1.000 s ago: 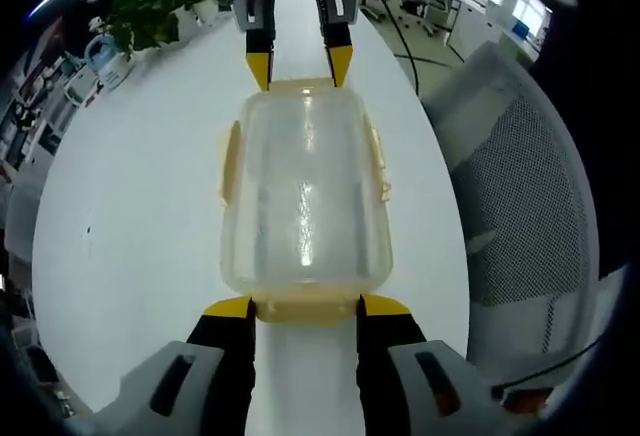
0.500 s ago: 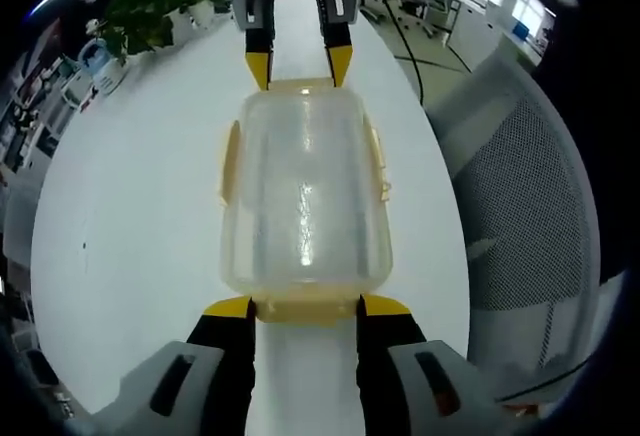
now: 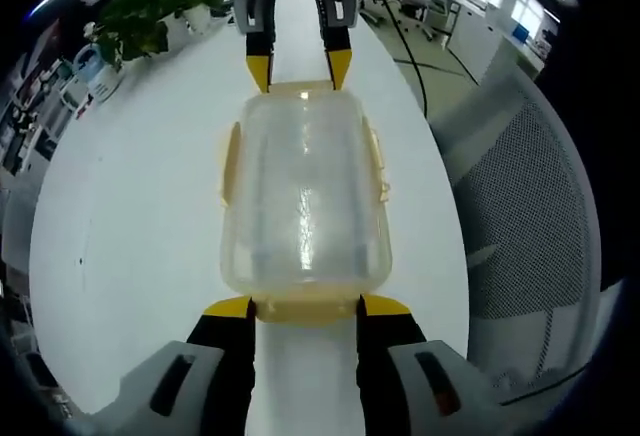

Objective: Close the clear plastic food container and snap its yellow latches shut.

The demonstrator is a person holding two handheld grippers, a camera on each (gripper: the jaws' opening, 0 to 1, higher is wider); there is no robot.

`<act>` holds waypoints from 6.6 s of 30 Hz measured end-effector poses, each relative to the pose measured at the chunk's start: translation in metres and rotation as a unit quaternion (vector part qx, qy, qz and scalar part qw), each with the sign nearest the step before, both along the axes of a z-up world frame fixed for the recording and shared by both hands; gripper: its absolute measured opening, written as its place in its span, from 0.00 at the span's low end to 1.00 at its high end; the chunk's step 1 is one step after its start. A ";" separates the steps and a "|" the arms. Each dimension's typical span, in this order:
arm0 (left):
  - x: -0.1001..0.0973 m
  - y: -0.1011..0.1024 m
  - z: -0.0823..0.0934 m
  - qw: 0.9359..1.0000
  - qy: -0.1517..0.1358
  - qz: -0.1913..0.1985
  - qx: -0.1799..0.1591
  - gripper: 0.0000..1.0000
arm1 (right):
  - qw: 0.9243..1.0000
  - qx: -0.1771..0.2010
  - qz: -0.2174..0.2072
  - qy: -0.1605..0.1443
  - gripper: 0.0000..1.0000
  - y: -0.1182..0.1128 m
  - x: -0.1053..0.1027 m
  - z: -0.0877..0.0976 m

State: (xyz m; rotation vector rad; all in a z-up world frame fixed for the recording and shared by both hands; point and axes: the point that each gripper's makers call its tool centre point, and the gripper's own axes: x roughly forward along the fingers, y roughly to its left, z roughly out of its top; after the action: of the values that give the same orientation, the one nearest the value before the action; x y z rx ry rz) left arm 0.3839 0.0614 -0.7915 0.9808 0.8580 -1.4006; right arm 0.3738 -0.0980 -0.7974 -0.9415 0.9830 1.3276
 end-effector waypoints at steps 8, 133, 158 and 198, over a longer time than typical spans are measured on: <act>-0.003 -0.008 0.000 1.000 0.000 0.001 0.001 0.39 | 1.000 -0.004 0.001 0.000 0.38 -0.007 -0.002 -0.001; -0.003 -0.023 0.003 0.948 0.125 0.290 -0.036 0.37 | 0.949 0.041 -0.305 0.064 0.40 -0.023 0.004 0.009; -0.005 -0.025 -0.006 0.872 0.197 0.445 -0.043 0.31 | 0.886 0.068 -0.446 0.111 0.38 -0.030 0.004 -0.001; -0.016 -0.028 -0.012 0.745 0.321 0.577 -0.095 0.26 | 0.819 0.110 -0.526 0.203 0.32 -0.016 -0.003 -0.007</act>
State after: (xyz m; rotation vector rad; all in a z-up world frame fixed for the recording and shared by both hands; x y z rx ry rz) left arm 0.3676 0.0336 -0.8038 -0.3253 1.4346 -0.6309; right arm 0.3711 -0.1138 -0.8045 0.1544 1.3460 0.6328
